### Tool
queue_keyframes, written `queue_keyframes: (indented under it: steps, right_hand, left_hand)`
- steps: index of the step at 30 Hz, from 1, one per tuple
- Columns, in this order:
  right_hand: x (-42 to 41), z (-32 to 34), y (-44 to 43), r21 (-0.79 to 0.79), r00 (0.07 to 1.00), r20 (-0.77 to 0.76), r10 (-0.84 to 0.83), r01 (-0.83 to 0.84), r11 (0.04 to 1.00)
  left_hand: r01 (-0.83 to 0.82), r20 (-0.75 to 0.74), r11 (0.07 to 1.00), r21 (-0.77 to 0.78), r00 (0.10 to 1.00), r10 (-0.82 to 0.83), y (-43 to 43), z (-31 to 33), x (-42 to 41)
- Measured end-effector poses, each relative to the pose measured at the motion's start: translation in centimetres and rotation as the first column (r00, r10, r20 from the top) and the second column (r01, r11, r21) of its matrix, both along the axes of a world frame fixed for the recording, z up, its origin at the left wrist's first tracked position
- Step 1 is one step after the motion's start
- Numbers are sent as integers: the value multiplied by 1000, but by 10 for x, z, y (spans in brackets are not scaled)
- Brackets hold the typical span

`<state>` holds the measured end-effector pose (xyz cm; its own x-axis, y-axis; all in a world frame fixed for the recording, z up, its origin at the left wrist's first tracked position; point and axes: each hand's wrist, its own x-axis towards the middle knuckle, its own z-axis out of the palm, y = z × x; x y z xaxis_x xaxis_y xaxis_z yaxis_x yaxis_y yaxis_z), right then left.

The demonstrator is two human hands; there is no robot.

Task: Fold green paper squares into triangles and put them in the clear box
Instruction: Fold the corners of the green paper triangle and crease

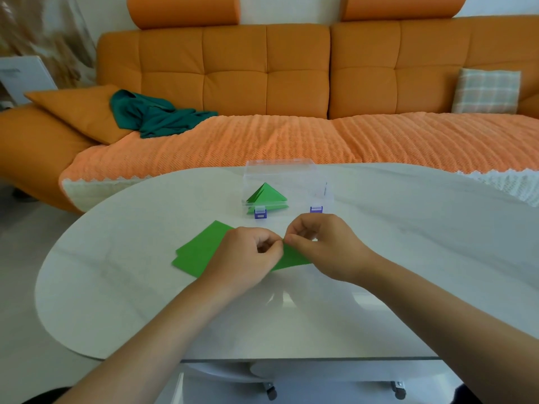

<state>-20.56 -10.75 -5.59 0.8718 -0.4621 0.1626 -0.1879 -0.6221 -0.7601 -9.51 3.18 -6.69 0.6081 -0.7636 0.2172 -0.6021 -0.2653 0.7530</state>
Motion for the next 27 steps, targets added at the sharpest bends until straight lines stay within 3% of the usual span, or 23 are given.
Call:
queue_keyframes:
  steps: [6,10,13,16,20,22,27]
  right_hand:
    - [4,3,-7,272,976,102,-194,160,949]
    - [6,3,-14,318,948,130,-291,238,918]
    - [8,2,-13,328,956,138,-259,203,923]
    - [12,1,-4,310,965,155,-212,156,938]
    - [21,3,3,292,965,202,-168,105,951]
    - [26,3,-1,207,975,172,-144,107,972]
    - [44,11,-21,-21,983,106,-150,153,988]
  left_hand:
    - [22,32,996,85,999,-25,9,12,15]
    - [-49,187,975,216,982,8,16,9,36]
    - [-82,83,996,29,993,79,15,9,36]
    - [-12,-28,995,-94,1000,9,9,12,28]
    - [-10,27,996,-84,1000,13,5,13,35]
    - [-21,21,994,-109,1000,23,6,16,44]
    - [38,223,999,3,974,-38,7,19,71]
